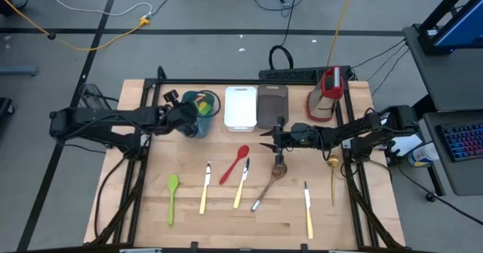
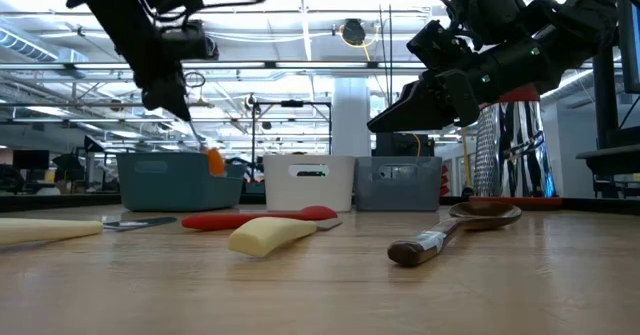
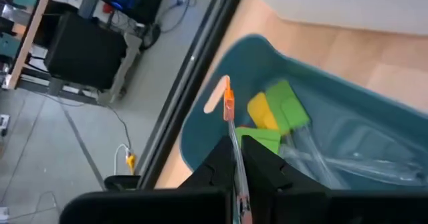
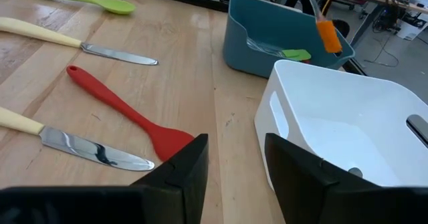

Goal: Pick & Place Kitchen Items
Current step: Put the orange spatula into the blue bin

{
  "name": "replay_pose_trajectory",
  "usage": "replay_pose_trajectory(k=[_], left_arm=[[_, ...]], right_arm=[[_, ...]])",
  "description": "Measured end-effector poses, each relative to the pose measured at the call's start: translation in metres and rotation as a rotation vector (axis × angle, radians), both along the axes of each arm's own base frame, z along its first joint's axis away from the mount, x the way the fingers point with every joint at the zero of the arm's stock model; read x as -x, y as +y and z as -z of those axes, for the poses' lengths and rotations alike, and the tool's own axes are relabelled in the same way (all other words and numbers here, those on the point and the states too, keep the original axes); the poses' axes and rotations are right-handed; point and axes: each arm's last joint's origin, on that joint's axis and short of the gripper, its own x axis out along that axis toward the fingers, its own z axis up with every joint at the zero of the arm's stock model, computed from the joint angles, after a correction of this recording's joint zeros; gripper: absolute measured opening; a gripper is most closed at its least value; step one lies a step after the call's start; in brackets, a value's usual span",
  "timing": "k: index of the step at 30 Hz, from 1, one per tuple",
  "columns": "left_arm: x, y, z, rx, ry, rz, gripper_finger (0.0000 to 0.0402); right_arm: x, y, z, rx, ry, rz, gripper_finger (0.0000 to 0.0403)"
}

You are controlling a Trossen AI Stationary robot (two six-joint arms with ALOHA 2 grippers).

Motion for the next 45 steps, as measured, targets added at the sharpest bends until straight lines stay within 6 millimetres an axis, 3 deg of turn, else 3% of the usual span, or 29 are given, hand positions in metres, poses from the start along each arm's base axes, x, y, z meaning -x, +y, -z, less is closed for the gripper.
replay_pose_trajectory(k=[10,15,30,45], left_arm=[[-0.012,0.011,0.025,0.014,0.189,0.030,0.0021],[-0.016,0.010,0.035,0.113,0.203,0.061,0.0024],[-0.012,0.008,0.039,0.179,0.205,0.008,0.0030],[-0.014,0.007,0.040,0.235,0.140,-0.015,0.0169]], right_arm=[[0.000,0.000,0.000,0.000,0.000,0.000,0.0139],[0.000,0.000,0.000,0.000,0.000,0.000,0.0139],[0.000,0.000,0.000,0.000,0.000,0.000,0.0139],[0.000,0.000,0.000,-0.002,0.000,-0.003,0.0139]])
